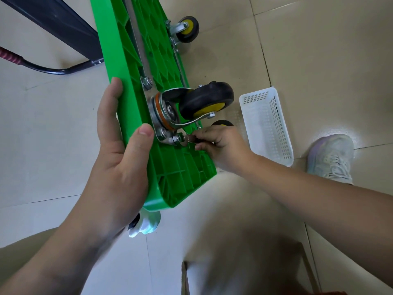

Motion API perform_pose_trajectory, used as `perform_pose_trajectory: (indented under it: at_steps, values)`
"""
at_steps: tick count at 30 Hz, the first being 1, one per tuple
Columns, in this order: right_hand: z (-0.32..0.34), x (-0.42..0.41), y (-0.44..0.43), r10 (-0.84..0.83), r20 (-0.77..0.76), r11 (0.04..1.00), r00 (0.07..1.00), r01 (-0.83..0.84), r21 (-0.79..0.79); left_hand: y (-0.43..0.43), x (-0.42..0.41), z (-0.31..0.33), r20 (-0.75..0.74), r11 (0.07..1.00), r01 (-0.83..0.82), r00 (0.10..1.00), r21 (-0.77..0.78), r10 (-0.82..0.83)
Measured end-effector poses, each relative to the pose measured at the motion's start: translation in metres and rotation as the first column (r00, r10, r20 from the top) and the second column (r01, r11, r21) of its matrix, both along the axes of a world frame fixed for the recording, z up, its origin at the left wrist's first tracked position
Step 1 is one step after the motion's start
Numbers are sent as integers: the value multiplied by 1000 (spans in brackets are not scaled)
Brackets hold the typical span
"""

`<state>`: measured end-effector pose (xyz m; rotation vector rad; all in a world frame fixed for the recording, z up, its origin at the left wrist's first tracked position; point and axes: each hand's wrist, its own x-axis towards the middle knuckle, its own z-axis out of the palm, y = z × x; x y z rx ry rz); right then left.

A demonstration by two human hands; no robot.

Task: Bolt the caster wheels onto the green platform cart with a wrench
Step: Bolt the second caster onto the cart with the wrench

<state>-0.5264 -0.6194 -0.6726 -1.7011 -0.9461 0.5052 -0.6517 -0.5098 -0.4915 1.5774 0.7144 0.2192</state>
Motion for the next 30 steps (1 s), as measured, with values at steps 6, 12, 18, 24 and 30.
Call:
perform_pose_trajectory:
  at_steps: [6,12,18,24,30]
  values:
    - [23,-9,-19,57,-208,973,977,-102,-209,-2,1,1,2,1000,-8,1000,4,8]
    - [32,-18,-42,-30,-360,943,932,-93,-319,-1,1,2,-30,1000,-12,999,22,12]
    - [41,-18,-59,-34,-370,928,928,-108,-356,-2,3,5,-36,999,-8,999,37,9]
    - [38,-15,-64,-71,-376,950,924,-52,-307,-2,3,7,-49,999,10,999,45,-8]
    - [29,-6,-46,6,-314,974,949,-77,-213,-3,3,7,-48,1000,-6,999,19,7]
